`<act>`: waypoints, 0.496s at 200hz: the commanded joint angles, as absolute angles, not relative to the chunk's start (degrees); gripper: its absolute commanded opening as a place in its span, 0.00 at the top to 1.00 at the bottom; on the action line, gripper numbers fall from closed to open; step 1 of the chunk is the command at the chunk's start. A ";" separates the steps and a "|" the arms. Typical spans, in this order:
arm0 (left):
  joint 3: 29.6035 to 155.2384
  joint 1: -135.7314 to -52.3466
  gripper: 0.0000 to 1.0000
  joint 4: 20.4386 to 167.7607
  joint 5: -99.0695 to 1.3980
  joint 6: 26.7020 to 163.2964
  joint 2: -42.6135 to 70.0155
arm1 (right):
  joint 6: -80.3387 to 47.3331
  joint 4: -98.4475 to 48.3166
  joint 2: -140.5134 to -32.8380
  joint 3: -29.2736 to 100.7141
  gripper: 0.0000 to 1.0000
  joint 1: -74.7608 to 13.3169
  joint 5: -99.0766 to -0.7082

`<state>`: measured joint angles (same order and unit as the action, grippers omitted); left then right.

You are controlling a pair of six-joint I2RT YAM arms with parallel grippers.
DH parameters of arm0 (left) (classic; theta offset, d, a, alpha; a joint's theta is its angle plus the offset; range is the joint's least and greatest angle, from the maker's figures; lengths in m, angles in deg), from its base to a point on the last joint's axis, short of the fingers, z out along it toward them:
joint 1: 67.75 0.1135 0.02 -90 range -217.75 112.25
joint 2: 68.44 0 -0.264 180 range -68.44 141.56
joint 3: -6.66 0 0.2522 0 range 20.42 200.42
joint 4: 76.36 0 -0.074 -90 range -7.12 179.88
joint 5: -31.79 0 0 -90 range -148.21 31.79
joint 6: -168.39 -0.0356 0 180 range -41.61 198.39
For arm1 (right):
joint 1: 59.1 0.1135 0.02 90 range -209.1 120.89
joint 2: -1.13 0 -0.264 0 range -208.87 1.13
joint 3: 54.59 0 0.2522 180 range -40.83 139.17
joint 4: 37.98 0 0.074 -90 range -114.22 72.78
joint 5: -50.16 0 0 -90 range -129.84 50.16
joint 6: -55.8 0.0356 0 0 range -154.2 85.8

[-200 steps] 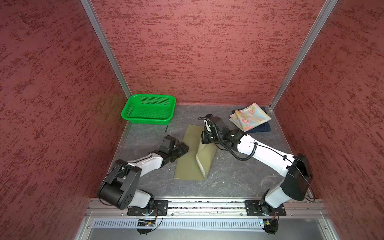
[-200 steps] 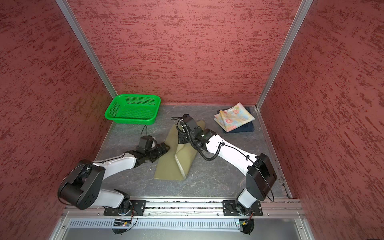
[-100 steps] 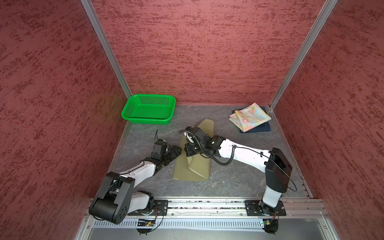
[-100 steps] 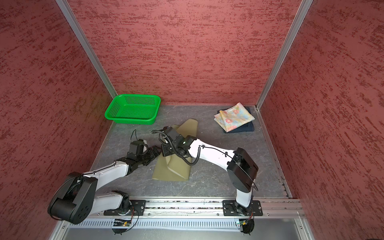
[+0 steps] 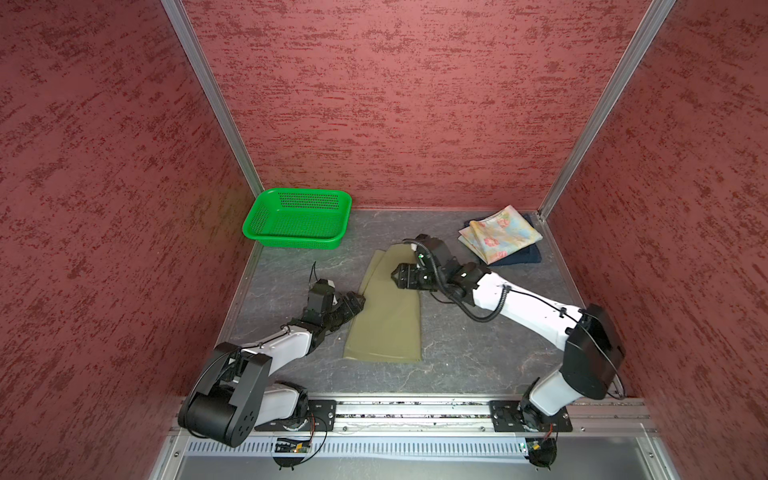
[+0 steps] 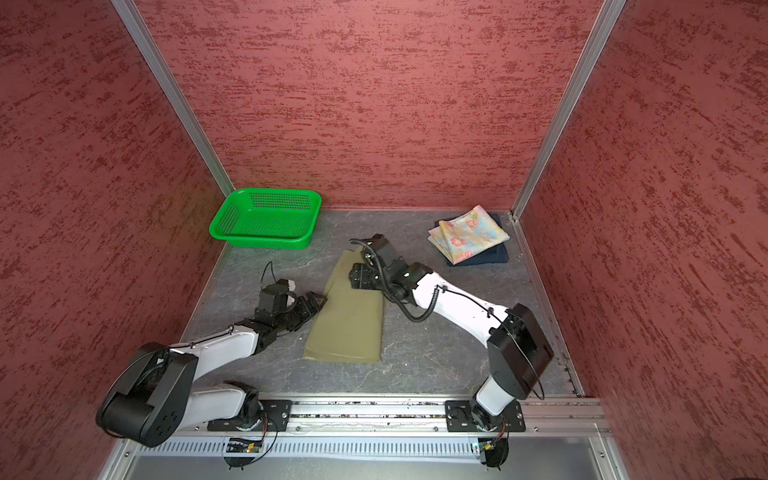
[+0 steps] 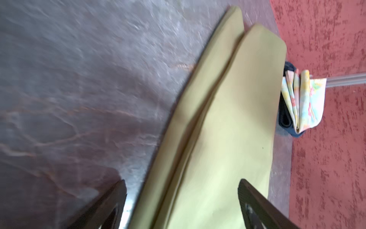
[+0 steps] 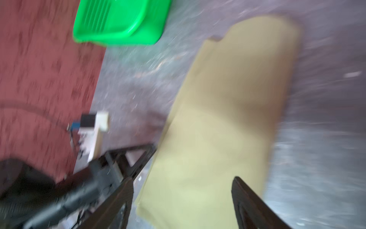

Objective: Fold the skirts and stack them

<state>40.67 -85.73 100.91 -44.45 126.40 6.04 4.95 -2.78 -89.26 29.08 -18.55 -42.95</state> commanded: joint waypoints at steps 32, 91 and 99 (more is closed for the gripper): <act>37.85 -96.94 0.25 89.87 -46.92 132.64 10.79 | 7.38 -6.58 -89.82 24.94 0.20 -28.28 -42.11; 48.51 -112.04 0.20 98.27 -44.08 134.33 24.03 | 2.77 -5.17 -86.81 25.79 0.19 -36.03 -42.84; 50.77 -113.35 0.09 100.02 -41.92 132.18 25.73 | 1.61 -4.50 -85.79 25.71 0.19 -36.37 -42.05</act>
